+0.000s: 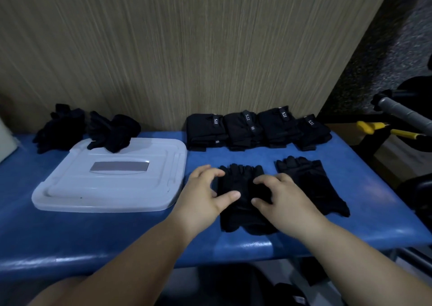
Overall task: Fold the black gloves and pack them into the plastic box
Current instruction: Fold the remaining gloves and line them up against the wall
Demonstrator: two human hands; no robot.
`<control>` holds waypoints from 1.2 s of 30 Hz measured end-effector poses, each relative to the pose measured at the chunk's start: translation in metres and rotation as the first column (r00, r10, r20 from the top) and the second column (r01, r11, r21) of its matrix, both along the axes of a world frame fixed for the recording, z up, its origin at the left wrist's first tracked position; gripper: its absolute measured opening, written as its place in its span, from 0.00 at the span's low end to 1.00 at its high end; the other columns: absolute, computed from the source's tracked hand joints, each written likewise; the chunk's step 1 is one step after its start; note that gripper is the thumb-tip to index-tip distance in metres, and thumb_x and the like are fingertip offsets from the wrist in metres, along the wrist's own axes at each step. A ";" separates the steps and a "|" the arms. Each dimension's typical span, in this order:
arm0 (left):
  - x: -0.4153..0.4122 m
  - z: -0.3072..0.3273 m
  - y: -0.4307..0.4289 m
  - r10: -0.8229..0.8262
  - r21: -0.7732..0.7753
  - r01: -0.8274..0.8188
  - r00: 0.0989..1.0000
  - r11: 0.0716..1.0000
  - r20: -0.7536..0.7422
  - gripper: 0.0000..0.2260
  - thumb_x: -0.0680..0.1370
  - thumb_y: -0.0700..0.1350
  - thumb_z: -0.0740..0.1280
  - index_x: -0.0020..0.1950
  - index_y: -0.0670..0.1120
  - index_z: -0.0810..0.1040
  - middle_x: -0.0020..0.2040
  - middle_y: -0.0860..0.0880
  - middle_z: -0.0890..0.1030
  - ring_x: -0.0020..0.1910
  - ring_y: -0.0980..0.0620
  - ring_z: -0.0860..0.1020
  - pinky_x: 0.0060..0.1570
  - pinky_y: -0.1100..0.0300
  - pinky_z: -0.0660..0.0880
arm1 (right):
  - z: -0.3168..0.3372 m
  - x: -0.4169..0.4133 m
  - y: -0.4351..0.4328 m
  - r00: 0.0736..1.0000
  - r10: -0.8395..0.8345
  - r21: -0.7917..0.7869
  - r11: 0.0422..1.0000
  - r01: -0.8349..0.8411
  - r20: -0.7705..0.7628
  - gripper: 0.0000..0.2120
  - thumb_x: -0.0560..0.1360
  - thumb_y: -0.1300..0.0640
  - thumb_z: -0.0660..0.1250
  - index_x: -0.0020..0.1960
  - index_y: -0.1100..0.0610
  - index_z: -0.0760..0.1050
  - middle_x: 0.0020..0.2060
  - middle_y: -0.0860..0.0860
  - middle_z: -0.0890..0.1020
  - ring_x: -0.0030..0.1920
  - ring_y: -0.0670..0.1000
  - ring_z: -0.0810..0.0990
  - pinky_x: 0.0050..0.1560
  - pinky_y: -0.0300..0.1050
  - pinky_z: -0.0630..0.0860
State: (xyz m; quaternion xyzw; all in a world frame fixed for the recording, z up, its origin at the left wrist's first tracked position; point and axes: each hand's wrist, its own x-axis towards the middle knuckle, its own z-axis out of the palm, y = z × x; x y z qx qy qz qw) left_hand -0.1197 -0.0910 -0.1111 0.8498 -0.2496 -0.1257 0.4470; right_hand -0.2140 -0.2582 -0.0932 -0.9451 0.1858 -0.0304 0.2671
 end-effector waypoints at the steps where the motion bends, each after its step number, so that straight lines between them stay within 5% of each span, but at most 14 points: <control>1: 0.000 -0.001 0.000 -0.003 0.015 0.003 1.000 1.000 0.028 0.22 0.72 0.57 0.72 0.63 0.56 0.72 0.67 0.60 0.61 0.51 0.59 0.76 0.54 0.65 0.72 | -0.001 -0.001 0.001 1.000 -0.004 -0.078 0.997 0.005 0.018 0.22 0.77 0.46 0.65 0.69 0.45 0.68 0.67 0.46 0.64 0.61 0.46 0.71 0.57 0.35 0.72; 3: -0.001 -0.003 0.001 0.018 0.012 -0.020 0.994 1.000 0.109 0.19 0.74 0.57 0.69 0.63 0.54 0.71 0.65 0.59 0.62 0.56 0.59 0.72 0.58 0.63 0.71 | -0.001 -0.001 0.002 0.993 0.046 -0.200 0.980 -0.024 0.108 0.22 0.78 0.46 0.63 0.71 0.47 0.68 0.72 0.47 0.61 0.71 0.49 0.60 0.69 0.39 0.62; 5: -0.002 -0.002 0.003 0.077 -0.014 -0.076 0.978 0.997 0.194 0.10 0.77 0.55 0.65 0.54 0.53 0.71 0.57 0.58 0.68 0.51 0.59 0.71 0.52 0.68 0.68 | 0.002 0.001 0.003 0.982 0.150 -0.246 0.962 -0.118 0.115 0.22 0.79 0.46 0.60 0.72 0.48 0.68 0.74 0.46 0.61 0.74 0.47 0.54 0.71 0.37 0.51; 8: -0.002 -0.002 0.006 0.081 0.004 -0.086 0.960 0.996 0.269 0.08 0.79 0.51 0.62 0.42 0.53 0.68 0.42 0.56 0.71 0.42 0.58 0.70 0.41 0.67 0.65 | -0.003 0.002 0.005 0.959 0.278 -0.190 0.940 -0.284 -0.058 0.25 0.81 0.44 0.54 0.77 0.48 0.58 0.77 0.44 0.55 0.77 0.44 0.45 0.74 0.39 0.42; 10: -0.003 -0.006 0.007 -0.001 0.074 -0.024 0.948 0.997 0.319 0.06 0.79 0.49 0.62 0.42 0.53 0.70 0.41 0.58 0.73 0.44 0.57 0.71 0.44 0.64 0.66 | -0.007 0.002 0.005 0.928 0.315 -0.168 0.922 -0.349 -0.200 0.27 0.82 0.43 0.50 0.78 0.48 0.50 0.78 0.44 0.47 0.76 0.44 0.38 0.75 0.42 0.38; 12: -0.007 -0.010 0.007 -0.084 0.135 0.038 0.930 0.990 0.358 0.03 0.79 0.48 0.63 0.48 0.55 0.75 0.48 0.61 0.75 0.53 0.59 0.71 0.53 0.67 0.64 | -0.009 0.002 0.004 0.908 0.322 -0.166 0.913 -0.373 -0.268 0.28 0.82 0.43 0.48 0.79 0.48 0.46 0.78 0.44 0.43 0.76 0.44 0.36 0.75 0.42 0.35; 15: -0.010 -0.014 0.004 -0.205 0.206 0.127 0.884 0.970 0.421 0.12 0.80 0.46 0.62 0.63 0.53 0.77 0.61 0.60 0.75 0.64 0.60 0.67 0.65 0.66 0.60 | -0.008 0.002 0.004 0.891 0.329 -0.174 0.903 -0.394 -0.312 0.28 0.82 0.42 0.47 0.79 0.49 0.43 0.77 0.44 0.41 0.75 0.44 0.34 0.75 0.43 0.34; 22: -0.012 -0.014 0.000 -0.397 0.522 0.184 0.855 0.833 0.333 0.22 0.84 0.53 0.47 0.78 0.56 0.50 0.78 0.61 0.51 0.76 0.62 0.46 0.75 0.59 0.44 | -0.005 -0.002 -0.003 0.910 0.337 -0.217 0.895 -0.389 -0.241 0.29 0.82 0.43 0.51 0.79 0.51 0.48 0.78 0.45 0.47 0.76 0.43 0.40 0.74 0.39 0.38; 26: -0.015 -0.013 0.000 -0.421 0.570 0.179 0.847 0.802 0.326 0.23 0.83 0.54 0.44 0.79 0.56 0.44 0.78 0.61 0.45 0.76 0.61 0.41 0.75 0.59 0.39 | 0.009 -0.006 -0.019 0.976 0.213 -0.293 0.936 -0.194 0.035 0.21 0.80 0.51 0.60 0.72 0.52 0.69 0.71 0.49 0.70 0.73 0.48 0.63 0.71 0.39 0.57; 29: -0.015 -0.013 -0.001 -0.410 0.572 0.168 0.852 0.803 0.325 0.23 0.83 0.54 0.43 0.79 0.56 0.44 0.78 0.61 0.45 0.76 0.61 0.41 0.75 0.58 0.39 | 0.018 -0.010 -0.046 0.969 -0.114 -0.289 0.941 0.176 0.217 0.14 0.78 0.54 0.62 0.62 0.52 0.78 0.60 0.53 0.79 0.62 0.56 0.72 0.59 0.48 0.71; 32: -0.016 -0.012 -0.002 -0.398 0.567 0.165 0.862 0.807 0.315 0.23 0.83 0.54 0.43 0.78 0.57 0.44 0.78 0.62 0.45 0.76 0.61 0.41 0.74 0.58 0.39 | 0.019 -0.016 -0.078 0.910 -0.414 -0.273 0.878 0.393 -0.024 0.19 0.79 0.49 0.60 0.68 0.52 0.71 0.63 0.57 0.73 0.63 0.61 0.70 0.57 0.52 0.71; 36: -0.016 -0.012 -0.002 -0.386 0.552 0.167 0.869 0.817 0.309 0.23 0.83 0.55 0.43 0.78 0.57 0.45 0.78 0.62 0.45 0.76 0.61 0.41 0.72 0.59 0.39 | 0.014 -0.020 -0.094 0.817 -0.515 -0.256 0.853 0.456 -0.259 0.25 0.75 0.40 0.63 0.63 0.58 0.70 0.58 0.59 0.74 0.55 0.61 0.74 0.47 0.50 0.73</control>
